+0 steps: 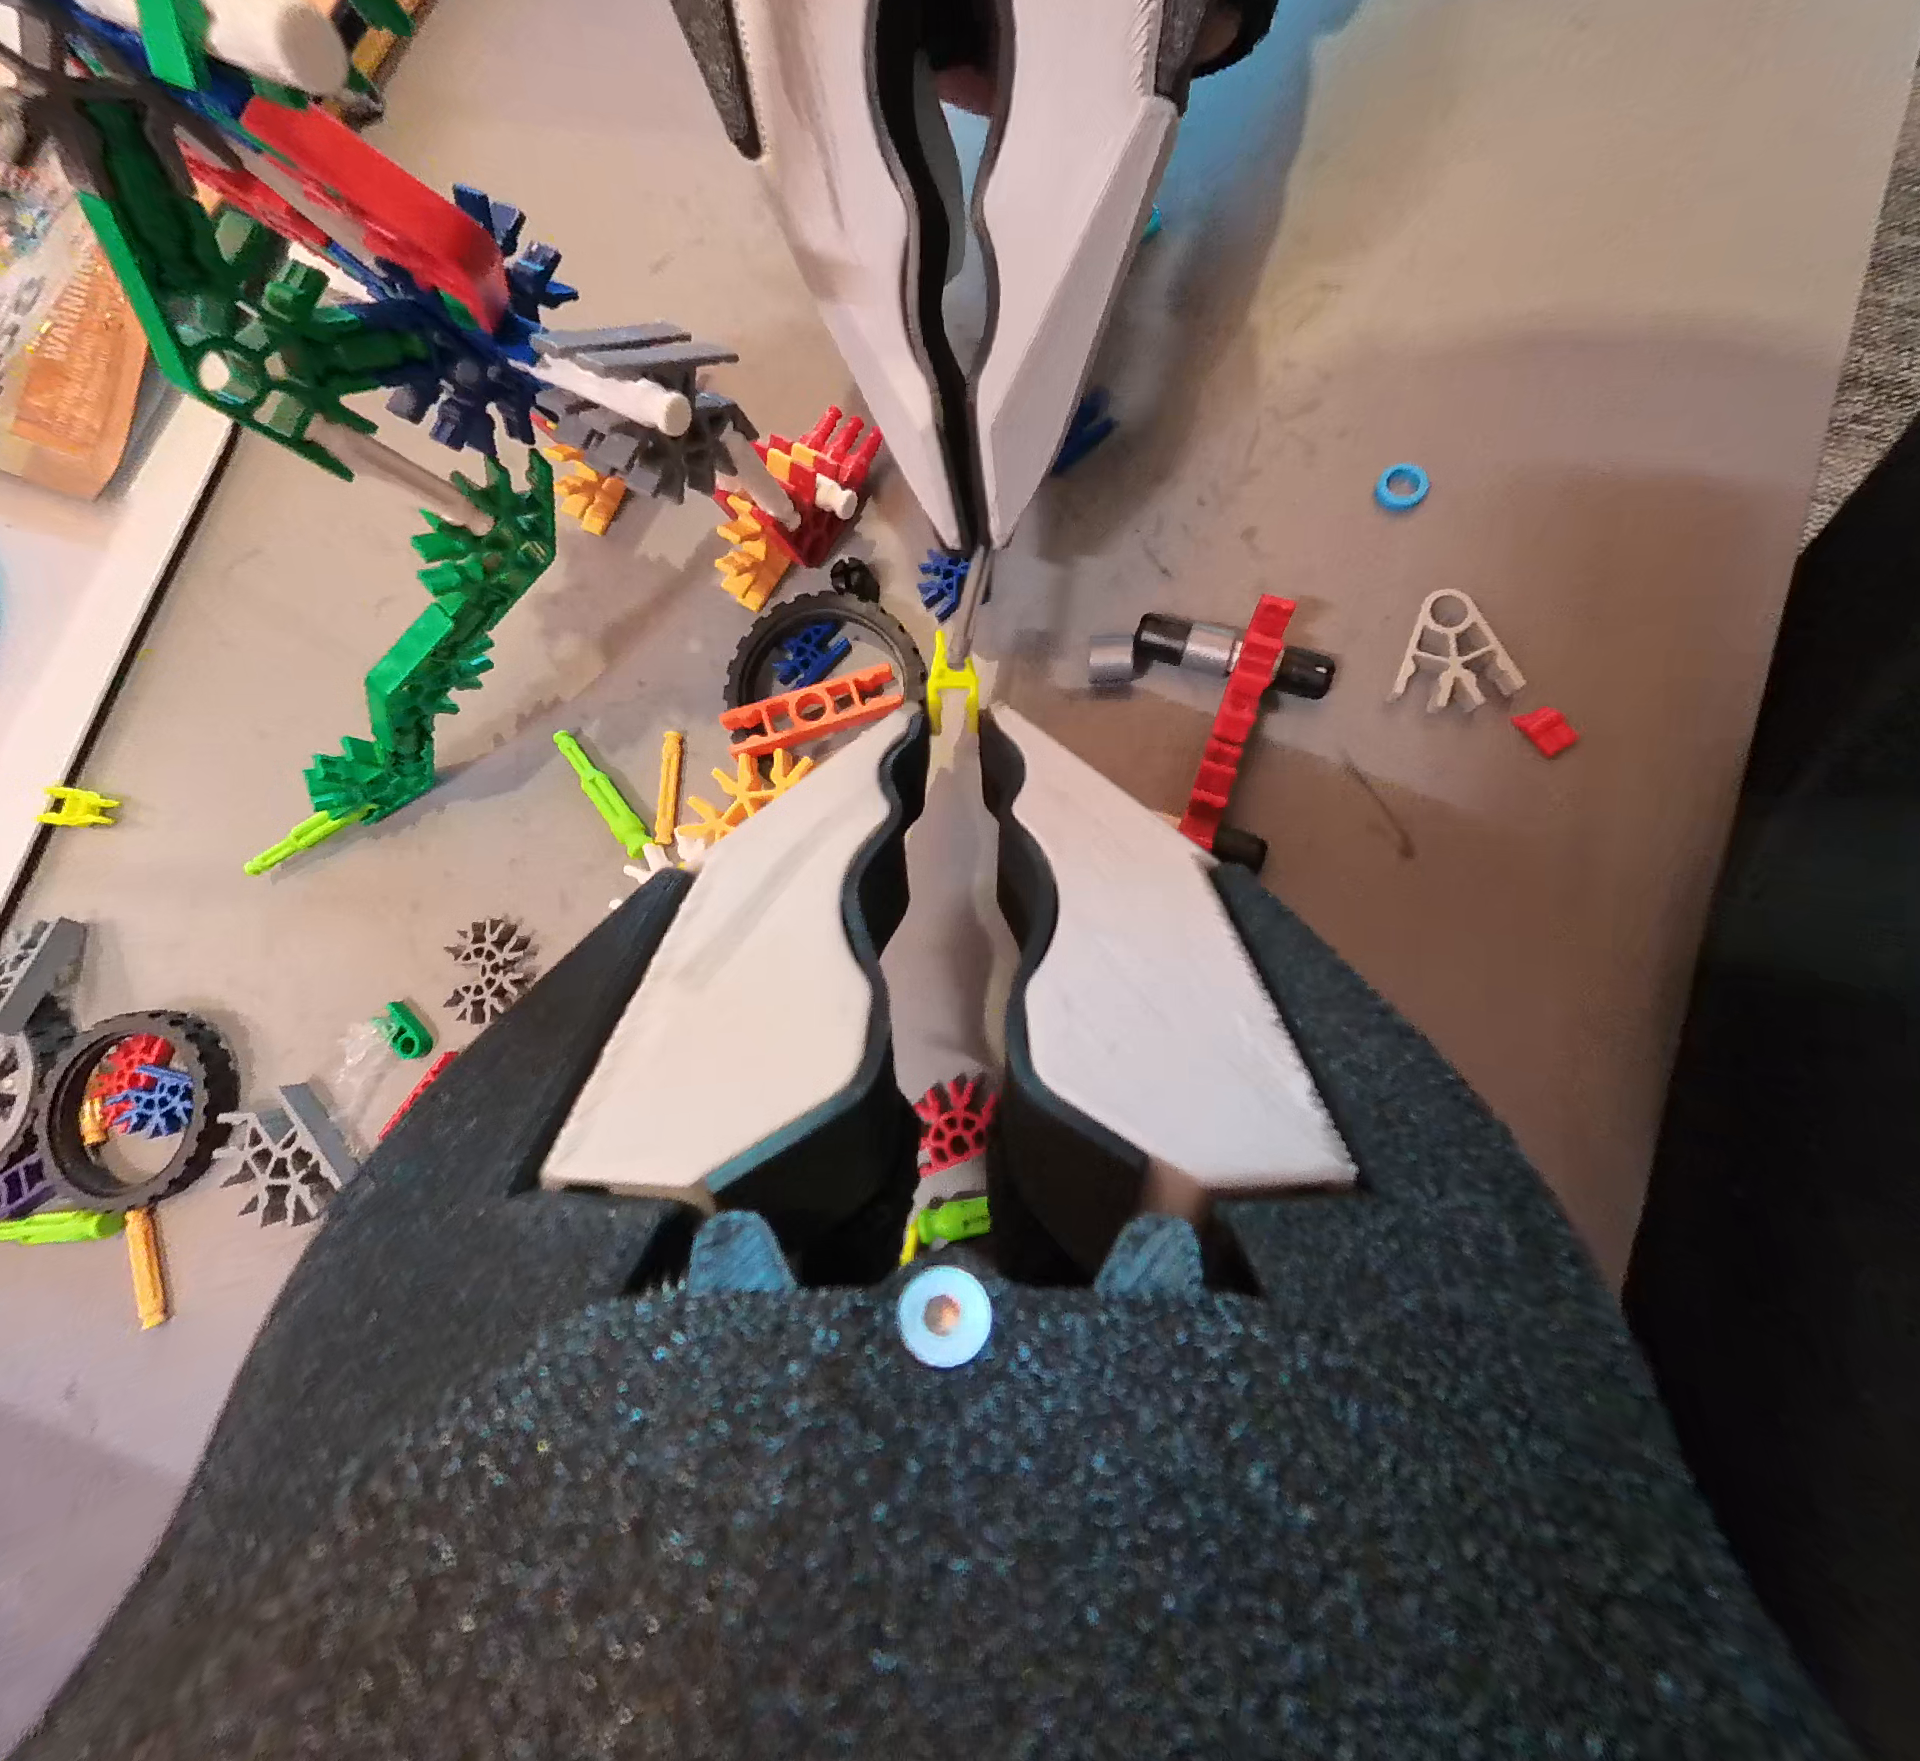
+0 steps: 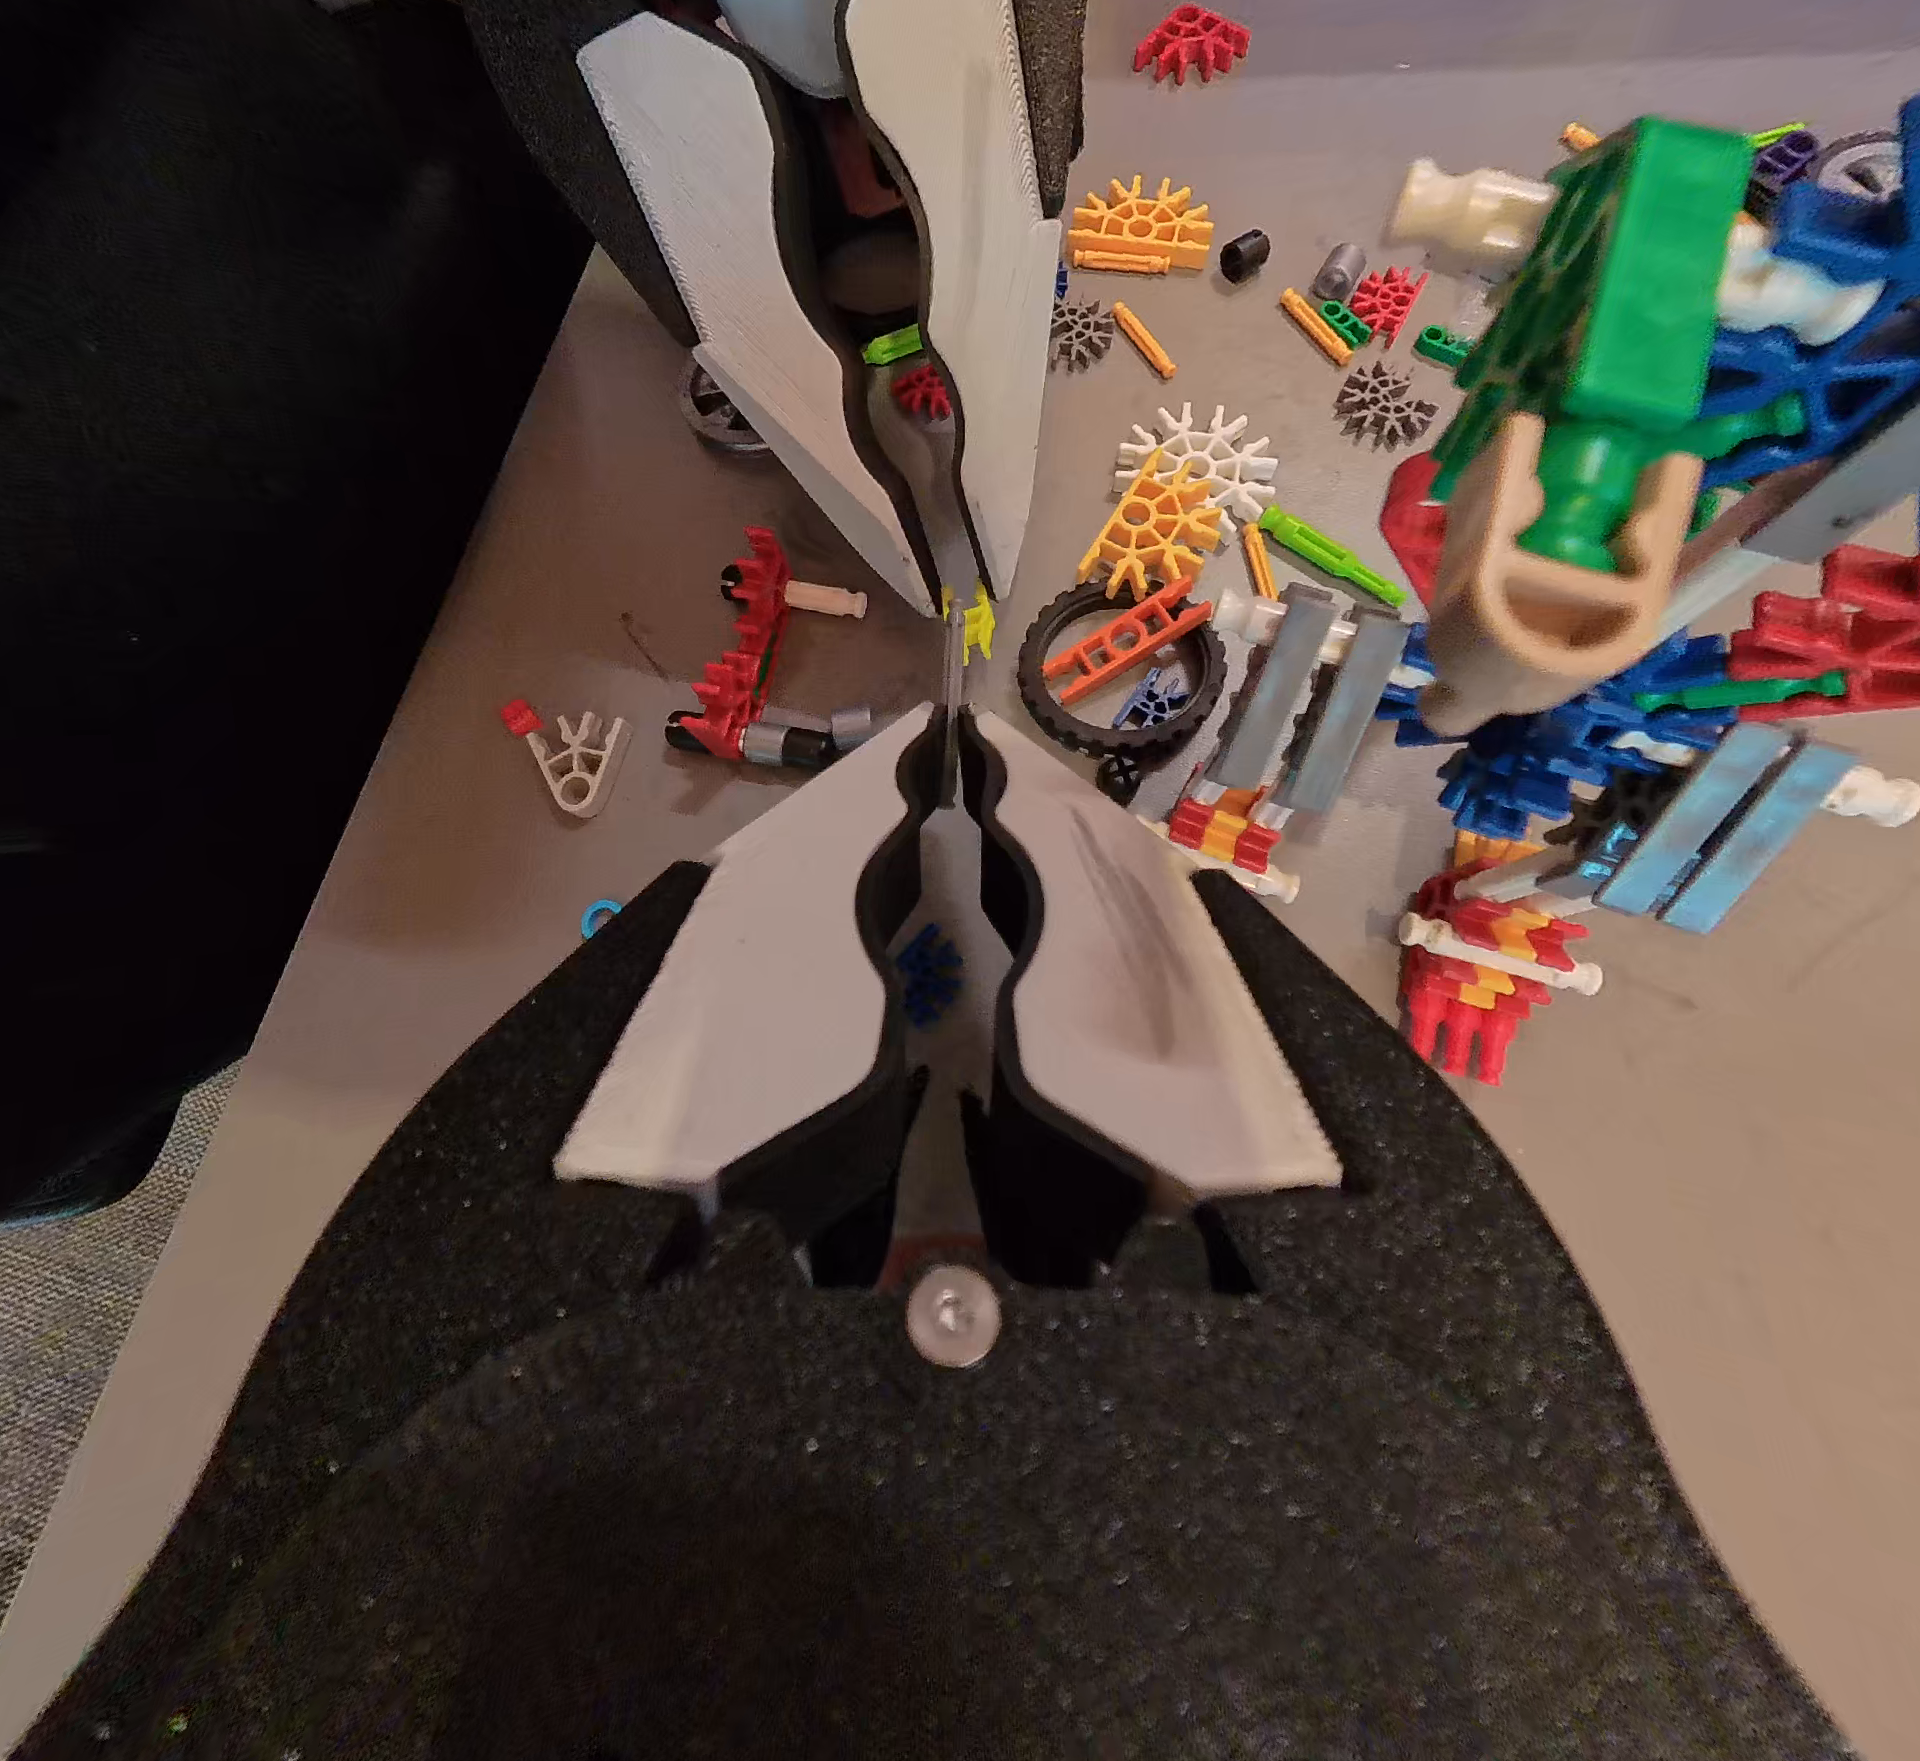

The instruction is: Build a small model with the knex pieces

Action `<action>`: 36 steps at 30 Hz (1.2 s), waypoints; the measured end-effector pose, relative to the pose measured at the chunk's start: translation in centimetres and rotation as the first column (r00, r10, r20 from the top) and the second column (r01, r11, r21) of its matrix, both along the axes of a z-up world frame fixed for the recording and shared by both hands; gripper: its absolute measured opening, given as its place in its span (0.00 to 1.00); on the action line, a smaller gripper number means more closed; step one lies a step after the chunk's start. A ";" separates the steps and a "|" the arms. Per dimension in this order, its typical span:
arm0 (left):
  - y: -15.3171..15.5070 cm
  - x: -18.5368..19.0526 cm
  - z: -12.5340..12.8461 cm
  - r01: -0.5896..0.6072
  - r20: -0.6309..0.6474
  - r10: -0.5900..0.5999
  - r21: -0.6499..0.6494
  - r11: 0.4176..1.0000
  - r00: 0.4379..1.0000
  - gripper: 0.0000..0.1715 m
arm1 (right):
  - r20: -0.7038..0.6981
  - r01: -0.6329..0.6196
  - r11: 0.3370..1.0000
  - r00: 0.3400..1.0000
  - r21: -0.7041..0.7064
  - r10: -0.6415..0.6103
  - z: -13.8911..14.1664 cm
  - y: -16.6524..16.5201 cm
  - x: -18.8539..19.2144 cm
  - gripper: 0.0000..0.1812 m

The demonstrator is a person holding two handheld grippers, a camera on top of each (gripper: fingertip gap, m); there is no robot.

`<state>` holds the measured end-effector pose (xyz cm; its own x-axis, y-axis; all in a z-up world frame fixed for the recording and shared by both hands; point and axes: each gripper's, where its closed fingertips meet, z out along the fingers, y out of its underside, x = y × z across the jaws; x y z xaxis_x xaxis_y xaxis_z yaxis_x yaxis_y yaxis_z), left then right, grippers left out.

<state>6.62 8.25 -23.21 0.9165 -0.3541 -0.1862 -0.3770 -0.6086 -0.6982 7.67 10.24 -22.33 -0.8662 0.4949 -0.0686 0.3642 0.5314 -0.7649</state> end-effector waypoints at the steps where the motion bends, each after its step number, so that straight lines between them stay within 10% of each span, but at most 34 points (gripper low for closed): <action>1: 0.1 0.0 0.0 0.000 0.005 0.000 0.004 1.000 1.000 0.04 | -0.002 -0.001 1.000 1.000 0.000 0.001 0.0 0.0 0.0 0.01; 36: 1.7 -0.2 3.8 -0.153 0.433 0.077 0.144 0.978 0.898 0.04 | 0.107 0.113 0.956 0.990 -0.269 -0.087 3.0 0.6 -1.8 0.01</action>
